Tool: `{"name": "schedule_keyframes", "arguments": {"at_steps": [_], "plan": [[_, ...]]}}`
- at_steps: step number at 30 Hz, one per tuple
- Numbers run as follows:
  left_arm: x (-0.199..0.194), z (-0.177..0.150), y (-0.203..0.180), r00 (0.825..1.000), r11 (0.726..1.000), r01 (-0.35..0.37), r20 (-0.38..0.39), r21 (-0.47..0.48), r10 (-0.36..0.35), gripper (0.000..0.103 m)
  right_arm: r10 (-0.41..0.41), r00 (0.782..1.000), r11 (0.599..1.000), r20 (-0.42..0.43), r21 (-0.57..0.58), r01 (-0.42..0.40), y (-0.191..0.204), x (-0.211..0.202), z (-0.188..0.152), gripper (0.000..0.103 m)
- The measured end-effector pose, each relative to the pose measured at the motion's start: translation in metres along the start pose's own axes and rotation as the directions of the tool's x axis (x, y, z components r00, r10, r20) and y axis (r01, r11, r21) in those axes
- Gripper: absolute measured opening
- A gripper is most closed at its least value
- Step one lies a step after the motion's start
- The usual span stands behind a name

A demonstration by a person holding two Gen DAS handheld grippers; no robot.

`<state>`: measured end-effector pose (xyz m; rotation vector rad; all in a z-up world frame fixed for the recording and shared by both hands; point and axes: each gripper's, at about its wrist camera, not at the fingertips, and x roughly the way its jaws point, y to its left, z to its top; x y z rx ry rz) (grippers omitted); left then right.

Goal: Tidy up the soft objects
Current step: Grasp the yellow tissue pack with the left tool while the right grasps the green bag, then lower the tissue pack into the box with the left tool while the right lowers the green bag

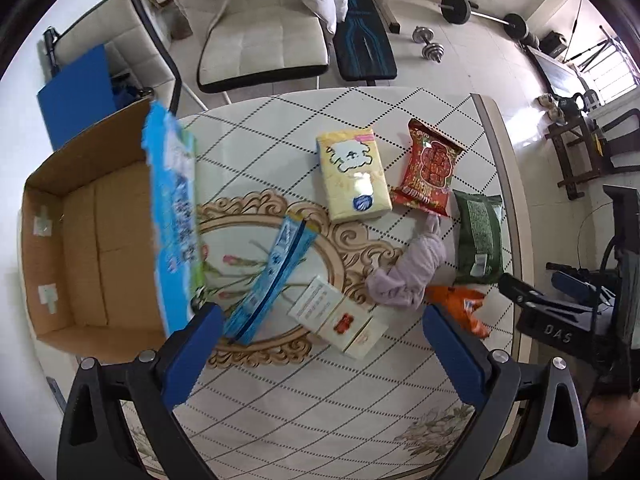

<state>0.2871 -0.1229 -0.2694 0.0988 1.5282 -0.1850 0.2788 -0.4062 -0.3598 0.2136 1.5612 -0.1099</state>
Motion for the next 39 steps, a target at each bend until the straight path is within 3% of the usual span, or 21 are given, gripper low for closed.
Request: {"name": "schedule_keyframes", "arguments": {"at_steps": [8, 14, 16, 18, 19, 22, 24, 25, 26, 30, 39], "plan": [[0.095, 0.085, -0.022, 0.981, 0.999, -0.033, -0.191, 0.011, 0.035, 0.102, 0.003, 0.991, 0.997, -0.135, 0.074, 0.007, -0.008, 0.079, 0.050, 0.097], [0.132, 0.105, -0.016, 0.966, 0.999, -0.039, -0.255, -0.023, 0.032, 0.102, 0.051, 0.984, 0.994, -0.170, 0.107, -0.032, -0.011, 0.097, 0.056, 0.095], [0.135, 0.107, -0.012, 0.967, 0.999, -0.035, -0.252, -0.038, 0.025, 0.073, 0.062, 0.982, 0.993, -0.176, 0.111, -0.043, -0.011, 0.104, 0.056, 0.095], [0.140, 0.106, -0.006, 0.963, 0.998, -0.023, -0.269, -0.058, 0.006, 0.062, 0.077, 0.980, 0.991, -0.183, 0.119, -0.056, -0.012, 0.108, 0.054, 0.095], [0.142, 0.106, -0.004, 0.962, 0.998, -0.018, -0.274, -0.066, -0.001, 0.062, 0.080, 0.980, 0.991, -0.184, 0.119, -0.059, -0.011, 0.110, 0.053, 0.093], [0.143, 0.105, 0.000, 0.967, 0.998, -0.023, -0.255, -0.054, 0.008, 0.061, 0.080, 0.978, 0.991, -0.193, 0.124, -0.056, -0.011, 0.108, 0.044, 0.078], [0.141, 0.104, 0.000, 0.970, 0.999, -0.025, -0.241, -0.048, 0.013, 0.061, 0.075, 0.976, 0.991, -0.203, 0.125, -0.050, -0.009, 0.108, 0.039, 0.063], [0.139, 0.103, -0.001, 0.972, 0.999, -0.032, -0.234, -0.043, 0.021, 0.061, 0.055, 0.977, 0.992, -0.205, 0.120, -0.030, -0.008, 0.109, 0.038, 0.046], [0.136, 0.099, -0.002, 0.974, 0.998, -0.049, -0.224, -0.028, 0.041, 0.060, 0.049, 0.979, 0.993, -0.197, 0.118, -0.026, -0.006, 0.110, 0.035, 0.040], [0.119, 0.086, -0.008, 0.983, 0.997, -0.075, -0.170, 0.012, 0.076, 0.060, 0.039, 0.985, 0.993, -0.169, 0.114, -0.020, 0.003, 0.106, 0.027, 0.033], [0.029, 0.034, -0.003, 0.999, 1.000, 0.027, -0.044, 0.004, -0.027, 0.060, 0.101, 0.991, 0.992, -0.087, 0.089, -0.094, 0.009, 0.041, -0.006, 0.029]]}}
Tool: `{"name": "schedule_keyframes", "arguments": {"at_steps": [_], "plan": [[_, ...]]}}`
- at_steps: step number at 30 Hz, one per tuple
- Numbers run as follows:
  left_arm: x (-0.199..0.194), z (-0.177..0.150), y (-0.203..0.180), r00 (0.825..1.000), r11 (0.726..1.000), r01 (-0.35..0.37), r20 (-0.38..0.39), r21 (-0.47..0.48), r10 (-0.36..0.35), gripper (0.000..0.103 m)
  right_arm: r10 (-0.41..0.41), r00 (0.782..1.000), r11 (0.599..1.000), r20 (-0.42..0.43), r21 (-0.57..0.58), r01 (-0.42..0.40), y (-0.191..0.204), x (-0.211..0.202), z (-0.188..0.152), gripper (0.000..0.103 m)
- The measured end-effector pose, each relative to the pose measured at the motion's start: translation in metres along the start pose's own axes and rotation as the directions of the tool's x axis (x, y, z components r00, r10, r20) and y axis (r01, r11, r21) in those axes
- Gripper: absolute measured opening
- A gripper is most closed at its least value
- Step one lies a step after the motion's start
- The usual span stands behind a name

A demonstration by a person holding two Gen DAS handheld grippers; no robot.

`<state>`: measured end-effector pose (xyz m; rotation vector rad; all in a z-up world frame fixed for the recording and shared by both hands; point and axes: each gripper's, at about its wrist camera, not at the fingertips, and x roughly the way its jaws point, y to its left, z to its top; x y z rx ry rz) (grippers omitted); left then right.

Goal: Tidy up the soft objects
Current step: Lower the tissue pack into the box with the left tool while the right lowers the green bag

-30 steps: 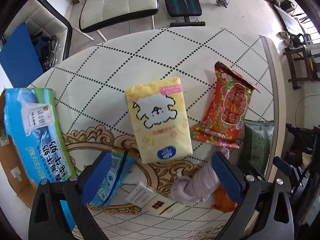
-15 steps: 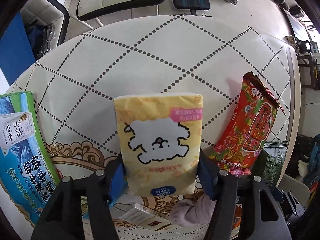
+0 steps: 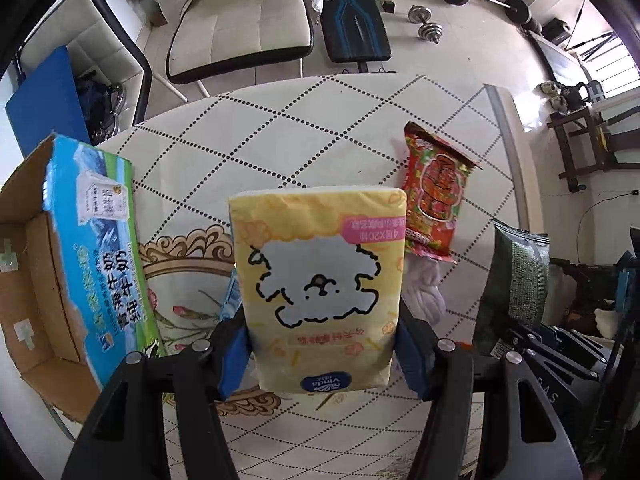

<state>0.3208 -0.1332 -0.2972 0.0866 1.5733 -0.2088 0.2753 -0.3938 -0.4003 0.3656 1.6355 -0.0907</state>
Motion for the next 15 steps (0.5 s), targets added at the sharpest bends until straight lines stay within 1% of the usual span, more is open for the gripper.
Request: {"name": "schedule_keyframes", "arguments": {"at_steps": [4, 5, 8, 9, 10, 13, 15], "plan": [[-0.050, -0.028, 0.012, 0.997, 0.999, 0.042, 0.066, -0.012, -0.041, 0.060, 0.064, 0.997, 0.996, 0.053, -0.068, -0.060, 0.025, -0.041, -0.032, 0.029], [-0.062, -0.034, 0.017, 0.996, 0.999, 0.048, 0.081, -0.018, -0.046, 0.060, 0.086, 0.995, 0.993, 0.057, -0.082, -0.081, 0.029, -0.061, -0.031, 0.029], [-0.093, -0.053, 0.042, 0.991, 0.997, 0.067, 0.121, -0.047, -0.061, 0.060, 0.153, 0.986, 0.981, 0.064, -0.132, -0.143, 0.056, -0.089, -0.051, 0.029], [-0.097, -0.055, 0.052, 0.990, 0.996, 0.069, 0.128, -0.058, -0.061, 0.060, 0.172, 0.983, 0.975, 0.066, -0.153, -0.161, 0.068, -0.097, -0.059, 0.029], [-0.103, -0.058, 0.064, 0.988, 0.995, 0.073, 0.139, -0.071, -0.062, 0.060, 0.188, 0.980, 0.970, 0.065, -0.168, -0.175, 0.069, -0.109, -0.063, 0.029], [-0.121, -0.071, 0.101, 0.984, 0.989, 0.080, 0.166, -0.123, -0.059, 0.060, 0.233, 0.970, 0.952, 0.067, -0.218, -0.214, 0.116, -0.127, -0.078, 0.029], [-0.123, -0.074, 0.123, 0.984, 0.984, 0.078, 0.174, -0.158, -0.050, 0.060, 0.254, 0.965, 0.941, 0.067, -0.248, -0.231, 0.150, -0.134, -0.086, 0.029]]}}
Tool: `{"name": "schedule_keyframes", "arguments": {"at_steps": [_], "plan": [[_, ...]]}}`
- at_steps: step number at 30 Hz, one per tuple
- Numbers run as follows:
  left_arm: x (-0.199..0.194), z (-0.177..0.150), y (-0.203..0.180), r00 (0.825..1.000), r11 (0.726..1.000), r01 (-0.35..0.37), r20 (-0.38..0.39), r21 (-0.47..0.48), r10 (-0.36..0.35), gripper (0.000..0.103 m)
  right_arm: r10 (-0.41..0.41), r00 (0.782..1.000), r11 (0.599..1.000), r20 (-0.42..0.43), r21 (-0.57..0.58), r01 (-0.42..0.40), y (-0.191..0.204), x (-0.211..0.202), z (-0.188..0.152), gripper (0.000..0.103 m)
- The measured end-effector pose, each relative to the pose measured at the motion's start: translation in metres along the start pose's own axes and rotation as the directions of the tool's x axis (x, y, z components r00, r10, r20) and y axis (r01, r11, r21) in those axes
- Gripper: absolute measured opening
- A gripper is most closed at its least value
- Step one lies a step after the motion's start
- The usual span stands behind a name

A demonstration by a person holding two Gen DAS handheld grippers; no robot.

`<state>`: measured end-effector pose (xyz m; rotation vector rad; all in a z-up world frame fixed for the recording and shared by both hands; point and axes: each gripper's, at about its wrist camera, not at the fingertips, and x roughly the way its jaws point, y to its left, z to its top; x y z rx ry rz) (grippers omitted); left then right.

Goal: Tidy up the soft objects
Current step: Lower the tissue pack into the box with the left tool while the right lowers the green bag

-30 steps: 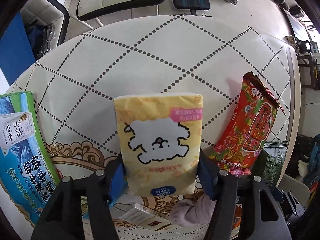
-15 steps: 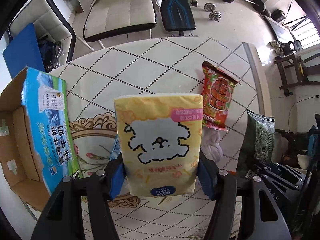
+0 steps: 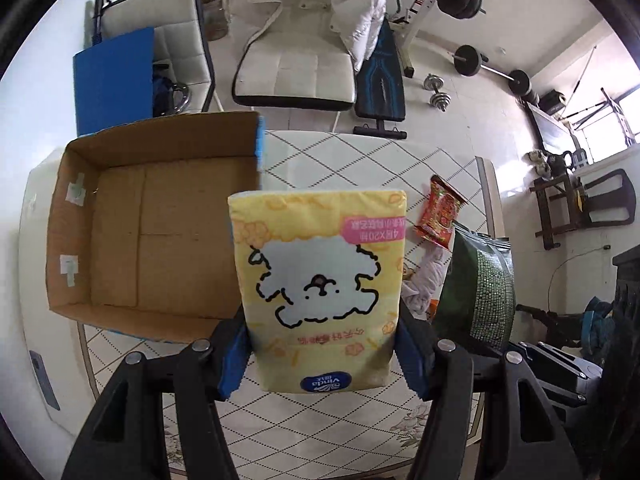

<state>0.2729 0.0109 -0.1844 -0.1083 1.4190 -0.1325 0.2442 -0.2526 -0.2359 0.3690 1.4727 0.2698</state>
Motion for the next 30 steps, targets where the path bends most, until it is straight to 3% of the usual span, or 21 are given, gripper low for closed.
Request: {"name": "schedule_keyframes", "arguments": {"at_steps": [8, 13, 21, 30], "plan": [[-0.001, 0.018, 0.101, 0.998, 0.998, -0.050, -0.034, -0.039, 0.049, 0.060, 0.025, 1.000, 0.999, -0.020, -0.039, -0.025, 0.125, 0.044, 0.025, 0.029], [0.022, 0.047, 0.154, 0.995, 0.997, -0.065, -0.072, -0.044, 0.062, 0.060, -0.042, 0.998, 0.998, -0.054, -0.039, 0.039, 0.181, 0.102, 0.058, 0.028], [0.092, 0.094, 0.204, 0.981, 0.999, -0.029, -0.193, -0.035, 0.022, 0.060, -0.141, 0.983, 0.989, -0.122, -0.053, 0.135, 0.212, 0.191, 0.109, 0.028], [0.154, 0.124, 0.214, 0.955, 1.000, 0.008, -0.296, 0.004, -0.006, 0.061, -0.225, 0.959, 0.974, -0.171, -0.065, 0.217, 0.213, 0.257, 0.145, 0.028]]}}
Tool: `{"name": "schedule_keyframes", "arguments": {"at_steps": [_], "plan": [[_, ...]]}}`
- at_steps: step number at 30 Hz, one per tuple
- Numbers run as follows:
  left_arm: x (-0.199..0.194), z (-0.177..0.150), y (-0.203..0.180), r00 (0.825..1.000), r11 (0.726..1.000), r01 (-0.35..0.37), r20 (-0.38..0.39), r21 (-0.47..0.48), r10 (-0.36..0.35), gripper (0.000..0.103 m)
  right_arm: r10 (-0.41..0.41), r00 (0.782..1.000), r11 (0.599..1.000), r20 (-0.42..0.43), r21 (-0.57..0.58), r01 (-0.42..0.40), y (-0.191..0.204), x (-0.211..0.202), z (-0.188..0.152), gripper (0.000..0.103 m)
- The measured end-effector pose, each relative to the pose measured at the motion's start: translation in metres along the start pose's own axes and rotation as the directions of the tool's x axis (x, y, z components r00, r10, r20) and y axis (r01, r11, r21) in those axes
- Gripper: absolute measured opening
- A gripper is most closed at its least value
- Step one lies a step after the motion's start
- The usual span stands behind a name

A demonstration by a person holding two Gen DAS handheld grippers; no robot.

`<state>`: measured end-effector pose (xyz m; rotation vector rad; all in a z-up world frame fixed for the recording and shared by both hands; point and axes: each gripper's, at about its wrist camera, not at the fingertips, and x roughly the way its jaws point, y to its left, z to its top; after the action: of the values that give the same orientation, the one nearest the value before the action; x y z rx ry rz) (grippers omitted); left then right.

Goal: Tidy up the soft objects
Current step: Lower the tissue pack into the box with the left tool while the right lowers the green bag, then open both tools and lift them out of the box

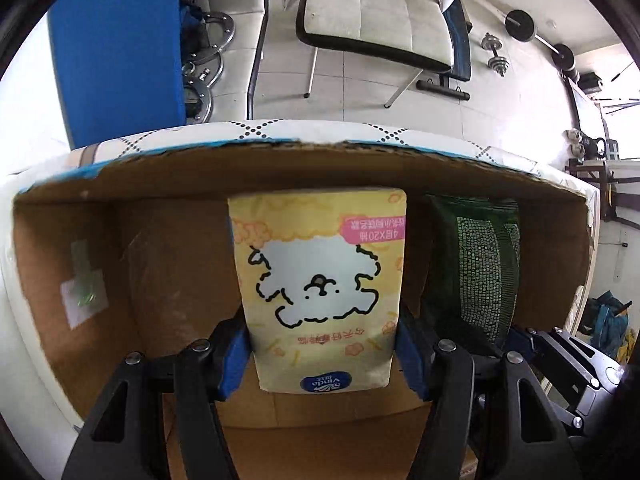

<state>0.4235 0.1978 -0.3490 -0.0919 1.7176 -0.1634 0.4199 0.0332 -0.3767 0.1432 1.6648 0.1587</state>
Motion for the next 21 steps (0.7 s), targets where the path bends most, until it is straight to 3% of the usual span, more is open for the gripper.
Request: {"name": "schedule_keyframes", "arguments": {"at_steps": [6, 8, 9, 10, 12, 16, 19, 21], "plan": [[0.015, 0.007, 0.007, 0.998, 0.999, 0.024, -0.061, -0.027, -0.026, 0.062, 0.015, 0.999, 1.000, -0.030, -0.003, -0.015, 0.001, 0.016, 0.009, 0.031], [0.012, 0.005, 0.008, 0.999, 1.000, 0.005, -0.050, -0.031, -0.007, 0.076, 0.008, 1.000, 1.000, -0.020, -0.008, -0.008, 0.001, 0.015, 0.008, 0.045], [0.010, 0.004, 0.010, 0.999, 0.999, 0.007, -0.048, -0.036, -0.009, 0.088, 0.005, 1.000, 1.000, -0.011, -0.008, -0.005, 0.001, 0.013, 0.007, 0.051], [0.006, 0.002, 0.011, 0.999, 0.999, 0.005, -0.042, -0.038, -0.007, 0.090, 0.001, 1.000, 1.000, -0.006, -0.010, -0.001, 0.002, 0.013, 0.006, 0.061], [-0.001, -0.002, 0.013, 1.000, 0.999, -0.005, -0.027, -0.040, 0.004, 0.091, 0.004, 1.000, 1.000, -0.001, -0.016, -0.004, 0.003, 0.009, 0.003, 0.069], [-0.018, -0.013, 0.019, 1.000, 0.999, -0.014, 0.006, -0.043, 0.014, 0.092, -0.018, 1.000, 1.000, 0.007, -0.017, 0.018, 0.006, -0.004, -0.009, 0.070], [-0.033, -0.023, 0.024, 0.999, 0.999, -0.011, 0.039, -0.046, 0.013, 0.092, -0.048, 0.999, 0.998, 0.018, -0.032, 0.049, 0.008, -0.018, -0.023, 0.082], [-0.044, -0.035, 0.023, 0.997, 0.998, -0.051, 0.062, -0.040, 0.053, 0.092, -0.060, 0.998, 0.997, 0.029, -0.044, 0.062, 0.008, -0.026, -0.035, 0.090]]}}
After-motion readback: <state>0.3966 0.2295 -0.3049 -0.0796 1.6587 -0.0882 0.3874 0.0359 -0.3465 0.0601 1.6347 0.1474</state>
